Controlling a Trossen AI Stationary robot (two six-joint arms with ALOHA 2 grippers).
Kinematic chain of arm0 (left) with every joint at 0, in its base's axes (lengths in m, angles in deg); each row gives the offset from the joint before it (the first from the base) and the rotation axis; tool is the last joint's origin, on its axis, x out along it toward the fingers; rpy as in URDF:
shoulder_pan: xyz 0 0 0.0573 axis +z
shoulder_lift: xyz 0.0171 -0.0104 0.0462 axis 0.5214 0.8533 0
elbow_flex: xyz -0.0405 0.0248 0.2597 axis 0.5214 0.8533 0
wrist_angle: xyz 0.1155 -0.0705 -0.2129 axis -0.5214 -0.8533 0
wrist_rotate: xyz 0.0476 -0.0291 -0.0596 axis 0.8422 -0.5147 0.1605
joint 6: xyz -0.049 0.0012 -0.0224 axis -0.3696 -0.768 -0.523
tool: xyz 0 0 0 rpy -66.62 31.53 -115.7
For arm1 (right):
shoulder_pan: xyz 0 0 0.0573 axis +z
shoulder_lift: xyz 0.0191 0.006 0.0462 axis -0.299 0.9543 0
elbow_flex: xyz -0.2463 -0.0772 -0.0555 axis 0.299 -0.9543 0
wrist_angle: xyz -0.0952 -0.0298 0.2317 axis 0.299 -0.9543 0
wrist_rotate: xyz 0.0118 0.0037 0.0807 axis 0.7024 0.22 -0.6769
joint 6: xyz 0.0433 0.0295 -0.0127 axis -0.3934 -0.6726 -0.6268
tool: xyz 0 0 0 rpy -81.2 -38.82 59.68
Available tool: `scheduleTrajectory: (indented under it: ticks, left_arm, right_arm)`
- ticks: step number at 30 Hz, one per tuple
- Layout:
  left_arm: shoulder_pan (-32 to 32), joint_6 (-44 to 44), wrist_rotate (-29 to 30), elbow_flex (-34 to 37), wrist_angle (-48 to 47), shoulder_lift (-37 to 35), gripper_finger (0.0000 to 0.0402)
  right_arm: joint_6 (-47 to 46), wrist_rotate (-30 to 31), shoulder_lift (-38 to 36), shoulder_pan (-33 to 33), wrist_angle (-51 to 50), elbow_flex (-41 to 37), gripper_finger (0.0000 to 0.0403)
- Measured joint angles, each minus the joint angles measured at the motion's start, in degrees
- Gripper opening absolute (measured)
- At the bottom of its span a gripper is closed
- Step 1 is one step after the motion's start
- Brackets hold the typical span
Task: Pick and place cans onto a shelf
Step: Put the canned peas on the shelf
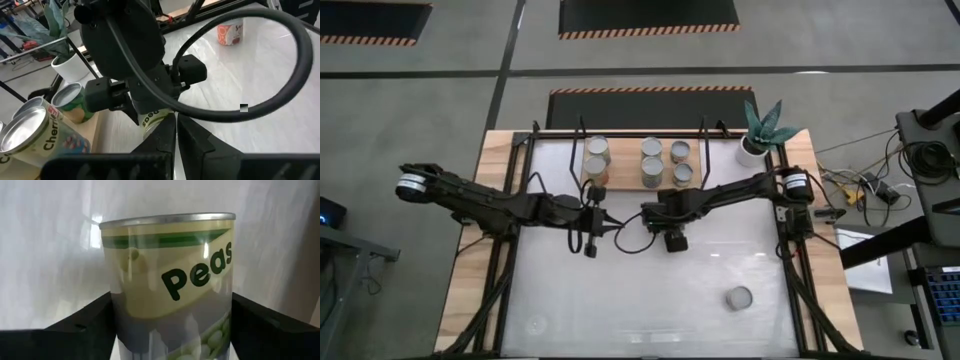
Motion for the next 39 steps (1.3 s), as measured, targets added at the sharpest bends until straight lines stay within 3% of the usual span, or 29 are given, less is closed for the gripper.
scheduleTrajectory:
  ticks: [4,9,17,22,26,31,35,39]
  left_arm:
    - [0.0,-0.1,0.0,-0.6,0.0,-0.1,0.0000]
    - [0.0,-0.9,0.0,-1.0,-0.5,-0.1,0.0000]
    - [0.0,-0.8,0.4,-3.3,-0.9,1.3,0.0000]
    - [0.0,-4.2,2.3,-6.5,-0.9,3.1,0.0015]
    - [0.0,-9.1,2.0,-10.5,-3.9,5.3,0.0063]
    - [0.0,-14.8,2.5,-17.5,-14.6,9.9,0.0168]
    - [-0.2,-16.3,12.5,-24.5,-23.6,14.8,0.0266]
    - [-0.6,-13.5,11.3,-29.7,-30.9,18.5,0.0339]
  right_arm:
    - [-2.5,-5.1,-3.0,0.0,2.6,-3.0,0.0277]
    - [-6.2,-6.9,-10.3,0.8,21.0,-14.2,0.0298]
    - [-7.3,3.4,-19.2,3.9,68.5,-35.7,0.0313]
    - [-2.7,9.7,-19.0,6.1,82.8,-41.2,0.0301]
    - [0.4,14.4,-19.0,6.9,83.7,-41.5,0.0301]
    - [1.6,14.6,-19.0,6.9,83.8,-40.9,0.0303]
    - [1.4,14.5,-19.0,6.9,82.8,-40.9,0.0303]
    - [0.3,14.5,-19.0,6.9,81.3,-40.9,0.0303]
